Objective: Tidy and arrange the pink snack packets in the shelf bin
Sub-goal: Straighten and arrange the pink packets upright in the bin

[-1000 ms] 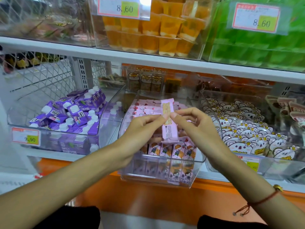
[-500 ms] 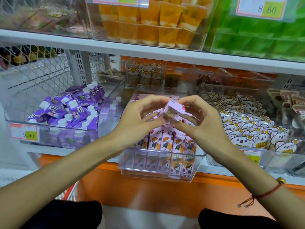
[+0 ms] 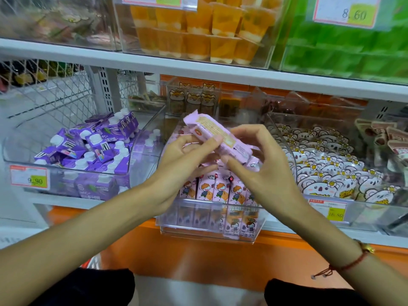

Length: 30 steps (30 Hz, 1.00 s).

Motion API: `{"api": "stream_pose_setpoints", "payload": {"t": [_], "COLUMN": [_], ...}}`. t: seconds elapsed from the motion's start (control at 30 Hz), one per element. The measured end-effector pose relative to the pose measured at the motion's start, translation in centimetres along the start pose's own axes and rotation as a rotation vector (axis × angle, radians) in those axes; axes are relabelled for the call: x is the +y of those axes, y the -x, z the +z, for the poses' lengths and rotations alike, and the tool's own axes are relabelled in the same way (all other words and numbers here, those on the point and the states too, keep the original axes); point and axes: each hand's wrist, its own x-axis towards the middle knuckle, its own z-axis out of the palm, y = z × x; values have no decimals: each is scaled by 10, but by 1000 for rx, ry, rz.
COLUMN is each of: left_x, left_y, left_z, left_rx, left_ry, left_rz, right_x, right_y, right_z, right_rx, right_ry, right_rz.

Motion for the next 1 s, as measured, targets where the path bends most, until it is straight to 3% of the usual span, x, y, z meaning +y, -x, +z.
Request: {"api": "stream_pose_setpoints", "payload": {"t": [0.1,0.2,0.3,0.37,0.47,0.53,0.63,0.73,0.9,1.0], "left_x": [0,2,3,1,0,2,6,10,12,14], "left_y": [0,-1,1,2,0,-3,-7,-7,-19,-42], "left_z": [-1,-6,-5,-3,-4,-7,-13,-16,-16,-11], "left_rx": [5,89,-11,-96,-89,-18,123,166,201,187], "left_ry": [-17,-270,-567,-641,-660,-656,-628,-707,-953,-1053], "left_rz": [-7,161,389,442,460,465,449,529,663,647], "right_x": [0,4,7,9,12,15,16,18,24,24], "right_y": [-1,-2,-3,-3,-5,-6,-5,-2,10,12], "right_z": [-4,-8,-9,-11,-13,-14,-17,-18,-10,-9], "right_rx": [62,95,155,205,253,272,263,118,-365,-464], "right_ry": [-58,-92,-164,-221,-250,-203,69,267,785,897], "right_rz": [10,91,141,162,211,228,137,-9,-116,-111]}}
